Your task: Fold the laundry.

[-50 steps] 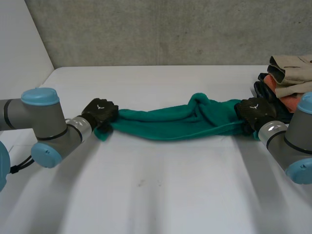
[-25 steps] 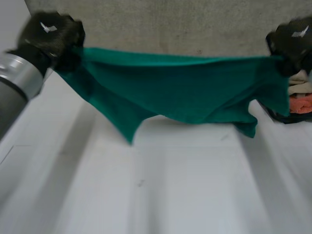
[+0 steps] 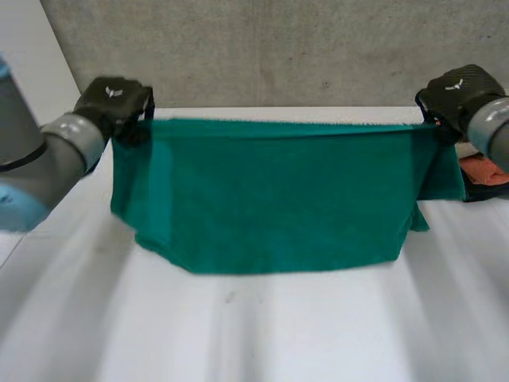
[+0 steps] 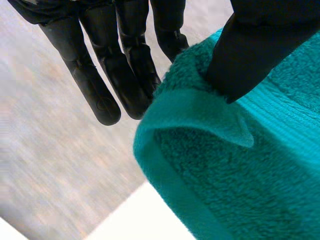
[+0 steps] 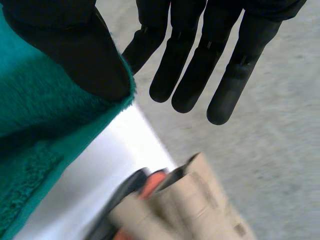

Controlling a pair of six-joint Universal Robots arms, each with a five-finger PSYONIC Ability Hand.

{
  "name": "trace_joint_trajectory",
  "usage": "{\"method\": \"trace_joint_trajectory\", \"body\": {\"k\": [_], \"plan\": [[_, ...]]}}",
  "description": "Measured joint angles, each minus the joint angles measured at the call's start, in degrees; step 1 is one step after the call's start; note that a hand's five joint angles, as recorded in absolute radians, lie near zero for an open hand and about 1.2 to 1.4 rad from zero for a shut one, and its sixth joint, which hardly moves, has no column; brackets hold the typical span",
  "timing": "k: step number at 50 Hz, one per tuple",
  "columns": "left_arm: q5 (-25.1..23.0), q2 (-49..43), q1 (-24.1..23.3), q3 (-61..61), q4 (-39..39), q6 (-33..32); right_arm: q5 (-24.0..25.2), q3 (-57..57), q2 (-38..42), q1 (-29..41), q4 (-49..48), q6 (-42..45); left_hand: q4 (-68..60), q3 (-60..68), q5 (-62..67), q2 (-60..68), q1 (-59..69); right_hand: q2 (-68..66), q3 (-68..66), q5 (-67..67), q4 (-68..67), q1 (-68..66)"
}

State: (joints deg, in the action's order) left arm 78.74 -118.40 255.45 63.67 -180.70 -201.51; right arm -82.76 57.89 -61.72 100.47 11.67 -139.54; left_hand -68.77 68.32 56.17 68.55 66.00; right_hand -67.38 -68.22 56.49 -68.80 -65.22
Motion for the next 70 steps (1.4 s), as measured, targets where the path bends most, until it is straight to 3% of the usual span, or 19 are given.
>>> {"method": "trace_joint_trajectory", "body": {"k": [6,7,11,15,22,33,43,49,54,59,64,70], "plan": [[1.5,-6.4,-0.3,-13.1,-13.9,0.3,-4.5,-6.9,5.3,1.5,-16.6,-5.2,0.0,0.0,0.0,0.0,0.0,0.0,0.0,0.0,0.0,0.0],[2.1,-7.1,-0.3,-15.9,-21.4,0.5,-6.5,-8.4,5.8,2.0,-26.1,-7.8,0.0,0.0,0.0,0.0,0.0,0.0,0.0,0.3,0.0,0.0],[3.2,-6.9,-0.6,-17.9,-34.2,0.7,-8.6,-9.1,5.1,2.5,-39.6,-10.8,0.0,0.0,0.0,0.0,0.0,0.0,0.0,0.5,0.0,0.0],[4.2,-5.9,-1.0,-16.8,-39.4,0.8,-8.7,-8.2,3.5,3.1,-50.4,-12.6,0.0,0.0,0.0,0.0,0.0,0.0,0.0,1.5,0.0,0.0],[5.2,-2.2,-1.5,-7.1,-34.4,1.9,-4.6,-1.4,0.9,3.5,-50.1,-13.0,0.0,0.0,0.8,0.0,0.0,0.0,0.0,1.9,0.0,0.0],[2.3,2.3,-0.1,19.5,-29.3,3.1,7.4,19.9,-0.3,2.2,-40.6,-12.6,0.0,0.1,0.8,0.1,0.0,0.0,0.0,1.9,0.0,0.0],[-1.1,2.6,1.0,33.2,-25.9,-0.1,10.1,29.7,4.8,1.5,-34.9,-7.2,0.0,0.1,0.8,0.1,0.0,0.0,-0.1,1.9,0.0,0.0],[-0.1,11.1,1.7,39.7,-10.2,-8.8,7.7,33.5,-0.1,1.4,-18.7,2.2,0.0,0.1,0.8,0.1,0.0,0.0,-0.1,1.9,0.0,0.0],[3.5,22.8,3.0,45.1,11.5,-16.7,2.4,37.7,-10.6,-0.8,3.8,13.2,0.0,0.1,0.8,0.1,0.0,0.0,-0.1,1.9,0.0,0.0],[4.6,28.3,3.3,47.0,19.9,-19.4,1.1,39.6,-15.4,-2.6,10.7,19.5,0.0,0.1,0.8,0.1,0.0,0.0,-0.1,1.9,0.0,0.0],[4.4,27.9,3.2,46.3,17.6,-19.6,1.3,39.4,-15.8,-2.9,7.6,20.8,0.0,0.1,0.8,0.1,0.0,0.0,-0.1,1.9,0.0,-0.3],[4.3,18.0,1.8,40.0,3.5,-17.7,2.1,34.7,-7.1,-0.8,-9.1,18.1,0.0,0.1,0.8,0.1,0.0,0.0,-0.1,2.3,0.0,-0.3]]}}
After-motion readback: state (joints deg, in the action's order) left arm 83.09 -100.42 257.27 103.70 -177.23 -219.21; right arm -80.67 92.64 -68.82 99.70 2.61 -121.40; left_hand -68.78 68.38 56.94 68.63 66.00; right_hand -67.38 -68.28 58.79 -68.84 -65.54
